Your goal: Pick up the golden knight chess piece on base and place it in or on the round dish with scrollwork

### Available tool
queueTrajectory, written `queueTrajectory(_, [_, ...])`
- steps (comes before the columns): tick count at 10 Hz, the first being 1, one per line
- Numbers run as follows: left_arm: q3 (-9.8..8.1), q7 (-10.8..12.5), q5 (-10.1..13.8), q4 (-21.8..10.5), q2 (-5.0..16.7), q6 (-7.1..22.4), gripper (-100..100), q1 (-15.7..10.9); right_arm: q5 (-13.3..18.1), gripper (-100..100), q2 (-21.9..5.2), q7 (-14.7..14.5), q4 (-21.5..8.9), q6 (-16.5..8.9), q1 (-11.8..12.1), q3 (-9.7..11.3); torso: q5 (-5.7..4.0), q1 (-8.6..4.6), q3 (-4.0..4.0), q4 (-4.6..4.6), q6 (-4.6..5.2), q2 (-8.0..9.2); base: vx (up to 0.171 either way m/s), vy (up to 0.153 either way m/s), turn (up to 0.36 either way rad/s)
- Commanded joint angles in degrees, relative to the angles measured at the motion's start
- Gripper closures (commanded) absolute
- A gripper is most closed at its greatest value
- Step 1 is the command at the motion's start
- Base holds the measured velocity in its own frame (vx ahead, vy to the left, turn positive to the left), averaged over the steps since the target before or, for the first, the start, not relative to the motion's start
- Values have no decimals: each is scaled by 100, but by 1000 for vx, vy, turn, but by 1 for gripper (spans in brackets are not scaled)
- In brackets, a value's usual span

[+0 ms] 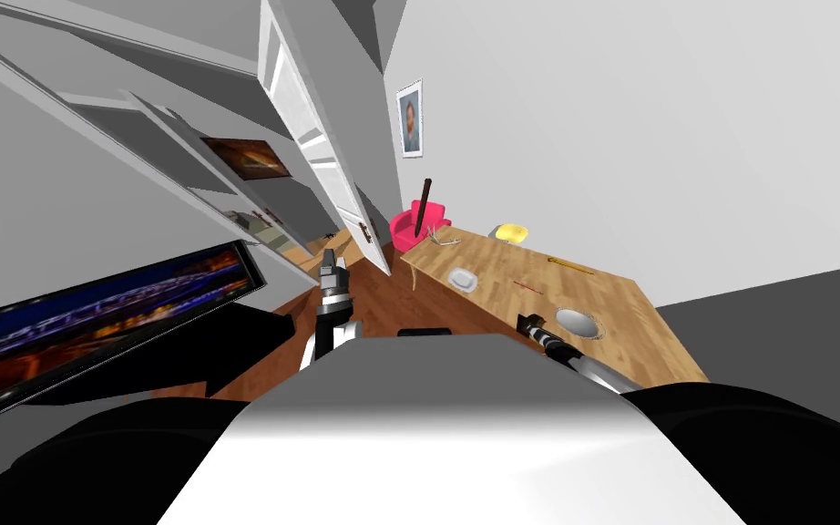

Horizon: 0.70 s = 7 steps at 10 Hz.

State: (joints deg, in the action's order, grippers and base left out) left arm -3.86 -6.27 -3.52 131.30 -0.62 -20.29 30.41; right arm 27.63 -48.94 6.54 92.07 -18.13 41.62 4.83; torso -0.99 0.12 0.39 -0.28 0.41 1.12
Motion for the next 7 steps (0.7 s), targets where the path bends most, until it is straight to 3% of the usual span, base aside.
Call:
queueTrajectory(1, [0,0,0,0,0,0,0,0,101,100,68,96,-38,8,155,-24,0,0,0,0,0,0,-193,62,185])
queueTrajectory(4, [0,0,0,0,1,0,0,0,132,100,-161,428,101,-149,576,-257,-3,-32,6,2,-3,10,-228,30,272])
queueTrajectory(7, [-3,0,0,0,2,0,0,1,-157,100,-693,768,341,-391,961,-569,-3,-102,-3,1,-2,-9,-162,-117,181])
